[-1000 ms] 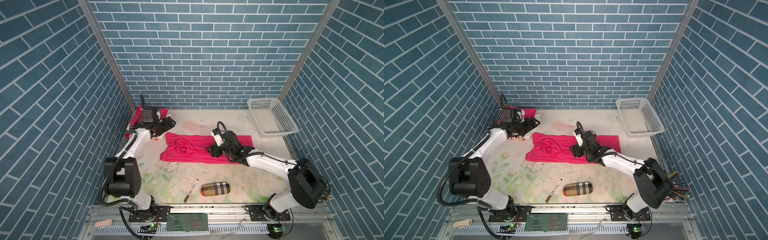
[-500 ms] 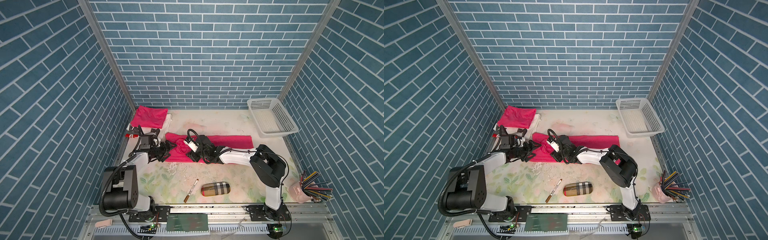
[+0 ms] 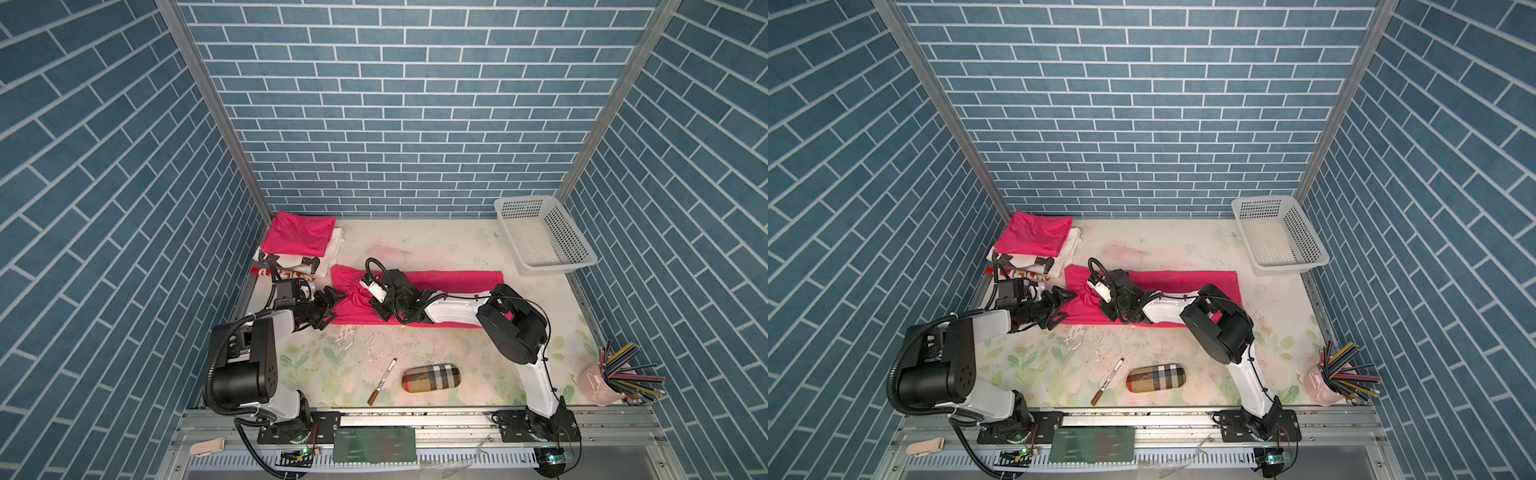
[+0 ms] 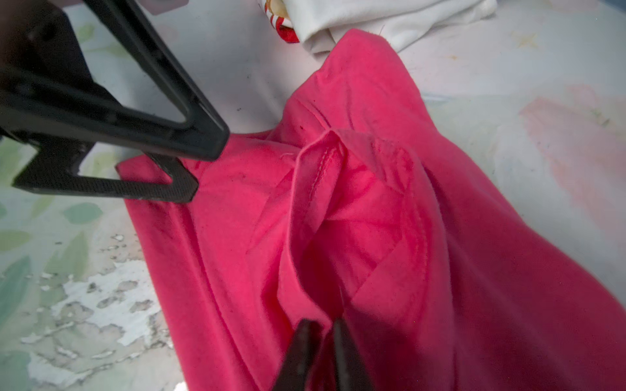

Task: Fold and stack the t-shirts

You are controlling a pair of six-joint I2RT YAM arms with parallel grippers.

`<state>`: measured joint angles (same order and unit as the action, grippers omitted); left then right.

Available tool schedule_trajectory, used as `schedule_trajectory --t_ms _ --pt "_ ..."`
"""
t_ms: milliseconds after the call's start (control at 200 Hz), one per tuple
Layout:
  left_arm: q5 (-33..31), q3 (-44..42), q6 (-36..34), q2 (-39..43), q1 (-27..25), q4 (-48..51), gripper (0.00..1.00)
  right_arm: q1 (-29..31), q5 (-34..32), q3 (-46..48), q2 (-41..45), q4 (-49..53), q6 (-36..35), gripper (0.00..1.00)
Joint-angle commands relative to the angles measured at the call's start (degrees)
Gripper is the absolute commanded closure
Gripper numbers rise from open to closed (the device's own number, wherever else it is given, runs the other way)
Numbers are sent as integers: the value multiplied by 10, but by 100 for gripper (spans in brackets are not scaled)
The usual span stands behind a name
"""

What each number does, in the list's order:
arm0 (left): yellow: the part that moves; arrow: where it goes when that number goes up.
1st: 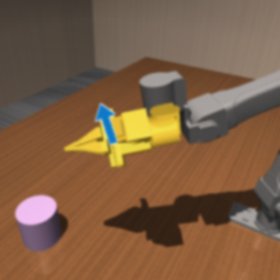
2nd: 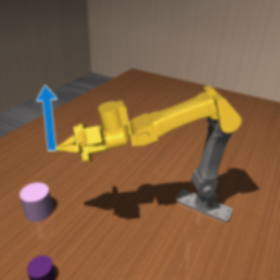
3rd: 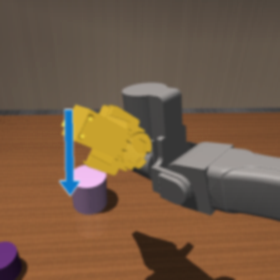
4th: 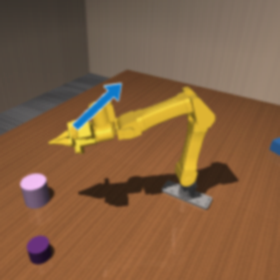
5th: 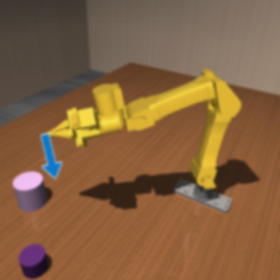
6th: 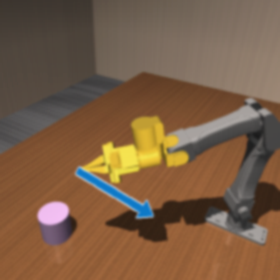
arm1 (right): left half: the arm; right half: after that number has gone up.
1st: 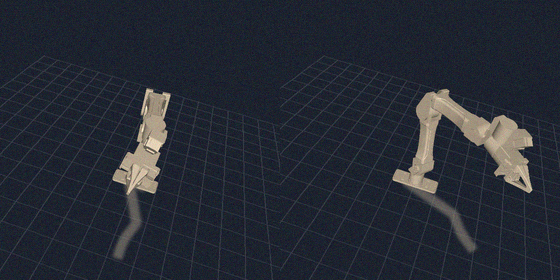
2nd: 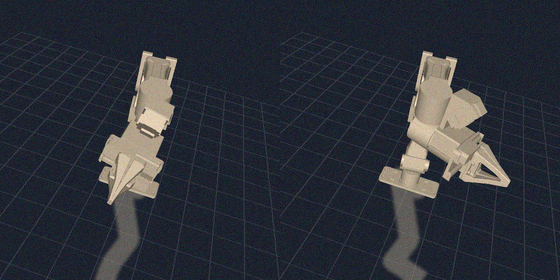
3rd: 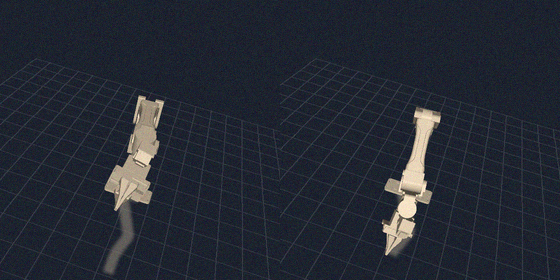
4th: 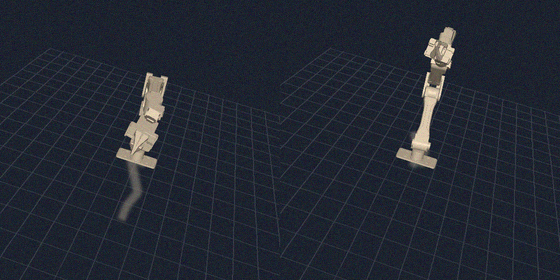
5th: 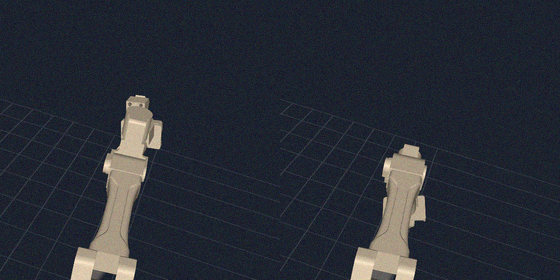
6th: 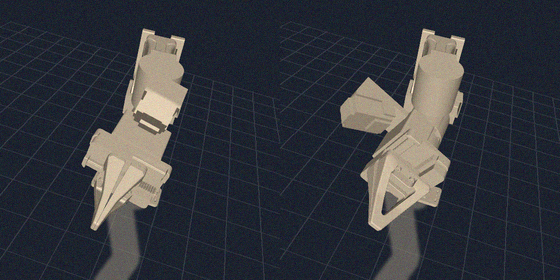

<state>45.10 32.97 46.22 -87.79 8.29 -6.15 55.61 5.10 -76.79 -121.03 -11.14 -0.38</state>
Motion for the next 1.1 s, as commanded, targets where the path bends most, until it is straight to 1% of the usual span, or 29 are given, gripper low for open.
schedule_trajectory --t_ms 0,185,255,395,475,705,765,900,1035,1075,1095 --pt "-15 -14 -22 -21 10 -1 14 0 -34 -24 -6 -3 -12 100" --pt "-20 -19 -39 -31 21 8 14 -22 -27 -40 1 -5 12 100" --pt "-21 -22 -41 -33 22 9 14 -35 -26 -56 -9 -3 19 100" --pt "-23 -20 -45 -32 26 15 14 -55 -55 -121 -51 57 26 100" --pt "-24 -20 -48 -31 28 18 14 -66 -48 -144 -68 79 28 100" --pt "-30 -20 -53 -34 35 26 14 -80 -64 -146 -71 100 30 99" --pt "-34 -20 -55 -32 36 31 14 -86 -63 -137 -67 100 34 94" --pt "-46 -17 -63 -27 41 47 14 -93 -57 -124 -54 103 37 73" --pt "-57 -12 -79 -7 70 74 14 -99 -62 -120 -24 127 42 59" --pt "-58 -11 -83 -2 76 81 14 -100 -64 -113 -6 134 44 56" --pt "-58 -9 -86 0 78 85 14 -100 -65 -108 5 138 46 52"
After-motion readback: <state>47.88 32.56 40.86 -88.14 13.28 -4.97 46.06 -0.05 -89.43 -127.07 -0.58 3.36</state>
